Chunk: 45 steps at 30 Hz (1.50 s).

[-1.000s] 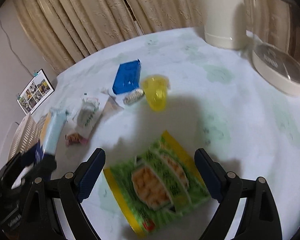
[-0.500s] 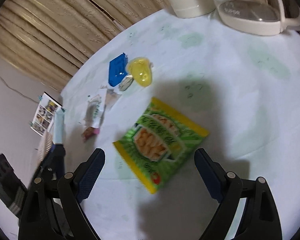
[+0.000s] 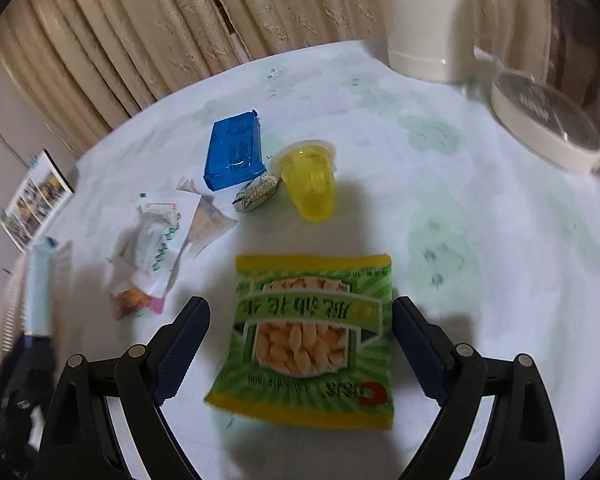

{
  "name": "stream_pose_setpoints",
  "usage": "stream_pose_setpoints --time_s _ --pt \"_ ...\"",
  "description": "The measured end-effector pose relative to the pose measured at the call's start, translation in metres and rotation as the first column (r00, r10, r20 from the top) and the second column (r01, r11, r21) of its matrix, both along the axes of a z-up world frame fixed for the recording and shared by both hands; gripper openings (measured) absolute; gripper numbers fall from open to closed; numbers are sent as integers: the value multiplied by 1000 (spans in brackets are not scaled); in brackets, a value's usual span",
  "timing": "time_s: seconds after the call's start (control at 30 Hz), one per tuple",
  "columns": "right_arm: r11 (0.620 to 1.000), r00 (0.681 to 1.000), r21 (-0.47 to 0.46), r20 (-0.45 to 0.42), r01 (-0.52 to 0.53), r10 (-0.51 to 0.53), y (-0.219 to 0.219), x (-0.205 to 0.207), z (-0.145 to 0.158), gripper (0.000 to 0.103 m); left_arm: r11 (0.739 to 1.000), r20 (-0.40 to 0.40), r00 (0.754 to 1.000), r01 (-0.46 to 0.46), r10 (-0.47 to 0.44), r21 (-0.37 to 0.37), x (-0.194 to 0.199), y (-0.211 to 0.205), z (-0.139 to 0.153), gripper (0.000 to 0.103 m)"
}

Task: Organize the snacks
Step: 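Grasp the blue cracker box with the left tool while the right tool grasps the green peanut bag, then carry both packs over the pink basket and release them inside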

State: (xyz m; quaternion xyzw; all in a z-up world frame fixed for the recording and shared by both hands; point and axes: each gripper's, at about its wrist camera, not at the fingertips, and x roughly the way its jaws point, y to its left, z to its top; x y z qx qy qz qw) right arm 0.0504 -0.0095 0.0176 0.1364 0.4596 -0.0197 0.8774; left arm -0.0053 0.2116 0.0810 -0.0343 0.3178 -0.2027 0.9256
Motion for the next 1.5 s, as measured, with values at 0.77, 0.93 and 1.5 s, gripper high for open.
stream_pose_setpoints --time_s 0.77,0.93,1.5 --pt "989 990 -140 117 -56 72 24 -30 7 74 986 87 982 -168 169 -11 -2 31 13 51" --pt "990 985 -122 147 -72 90 32 -35 15 74 966 116 959 -259 259 -17 -2 53 17 51" --pt "985 972 -92 170 -145 159 68 -35 26 75 864 122 856 -501 503 -47 0 161 18 51"
